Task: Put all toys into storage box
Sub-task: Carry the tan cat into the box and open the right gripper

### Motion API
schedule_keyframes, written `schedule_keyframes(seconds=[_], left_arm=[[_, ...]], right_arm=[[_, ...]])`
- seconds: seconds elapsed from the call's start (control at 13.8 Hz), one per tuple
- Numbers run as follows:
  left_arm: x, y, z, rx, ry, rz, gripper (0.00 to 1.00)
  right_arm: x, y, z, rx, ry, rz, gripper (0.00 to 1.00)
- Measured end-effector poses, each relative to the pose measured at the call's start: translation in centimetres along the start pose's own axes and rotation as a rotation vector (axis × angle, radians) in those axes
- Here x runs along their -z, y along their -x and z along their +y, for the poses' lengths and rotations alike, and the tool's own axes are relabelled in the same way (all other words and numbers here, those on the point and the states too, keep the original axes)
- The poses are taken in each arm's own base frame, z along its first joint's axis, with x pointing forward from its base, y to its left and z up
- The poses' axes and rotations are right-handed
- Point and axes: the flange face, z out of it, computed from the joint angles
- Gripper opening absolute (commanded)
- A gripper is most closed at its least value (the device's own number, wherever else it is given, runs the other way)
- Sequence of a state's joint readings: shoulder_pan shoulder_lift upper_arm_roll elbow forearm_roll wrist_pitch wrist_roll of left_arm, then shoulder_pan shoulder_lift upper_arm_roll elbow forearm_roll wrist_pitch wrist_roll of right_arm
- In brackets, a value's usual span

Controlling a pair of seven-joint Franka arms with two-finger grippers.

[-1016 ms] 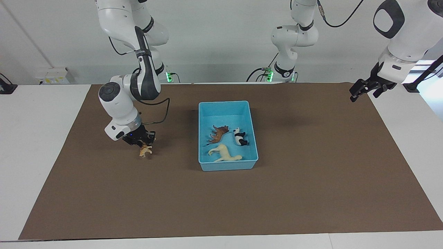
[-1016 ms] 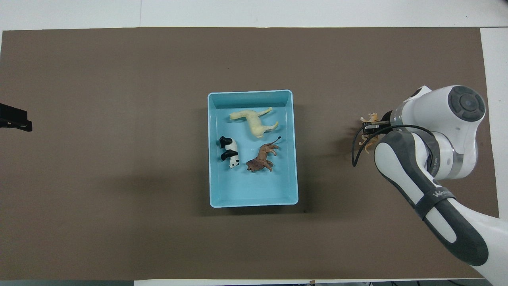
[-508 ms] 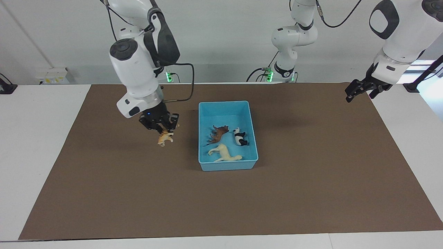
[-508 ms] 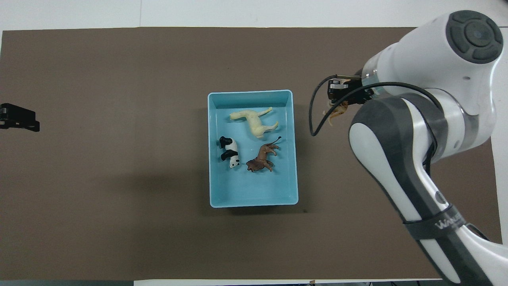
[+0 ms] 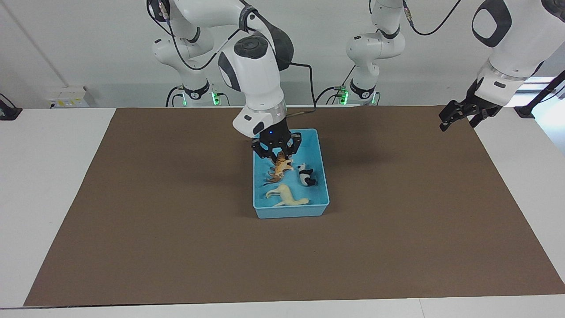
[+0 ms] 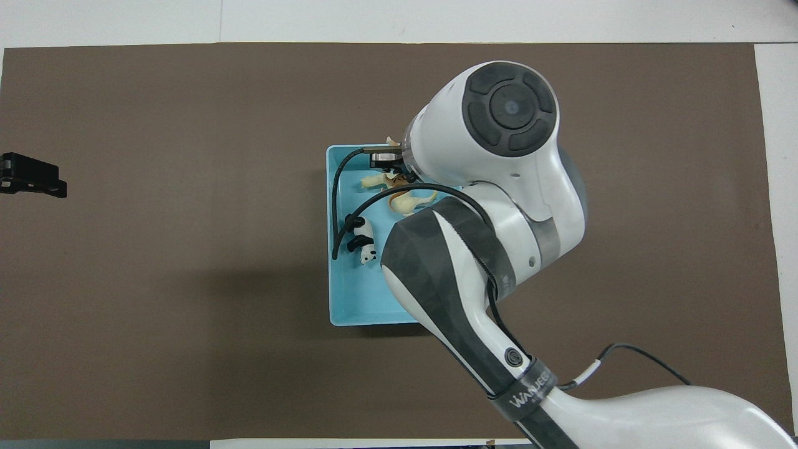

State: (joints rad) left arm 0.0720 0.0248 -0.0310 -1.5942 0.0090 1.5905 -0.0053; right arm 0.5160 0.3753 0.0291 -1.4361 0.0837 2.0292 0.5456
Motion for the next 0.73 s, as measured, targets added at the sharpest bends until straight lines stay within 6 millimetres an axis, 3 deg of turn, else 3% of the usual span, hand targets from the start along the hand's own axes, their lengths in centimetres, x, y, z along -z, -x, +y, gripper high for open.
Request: schedule_keyframes(seconds=[0.07,0.15,0.22,0.51,0.73], left_arm=[[-0.1,-0.1,0.1,-0.001,0.003,-0.002,1.00],[-0.2,-0.1,0.2,-0.002,0.005,-0.004,1.00],[-0.4,-0.1,0.3,-0.004,0.005,-0.007,1.00],[-0.7,-0.1,0.4,-0.007,0.006,-0.016,1.00],[-0.7,0.0,0.4,-0.007,0.006,-0.017,1.00]], right_arm=[[-1.3,-0.2,0.2,-0.004,0.005,-0.006,0.14],[-2.4,-0.4,0.9,-0.014,0.017,-0.018,0.68],[-3.1,-0.5,1.6,-0.024,0.028,-0.029,1.00],[-3.6,0.7,2.2,-0.027,0.061,-0.083,1.00],[-1.1,0.2,3.5,-0.055,0.074,-0.076,1.00]])
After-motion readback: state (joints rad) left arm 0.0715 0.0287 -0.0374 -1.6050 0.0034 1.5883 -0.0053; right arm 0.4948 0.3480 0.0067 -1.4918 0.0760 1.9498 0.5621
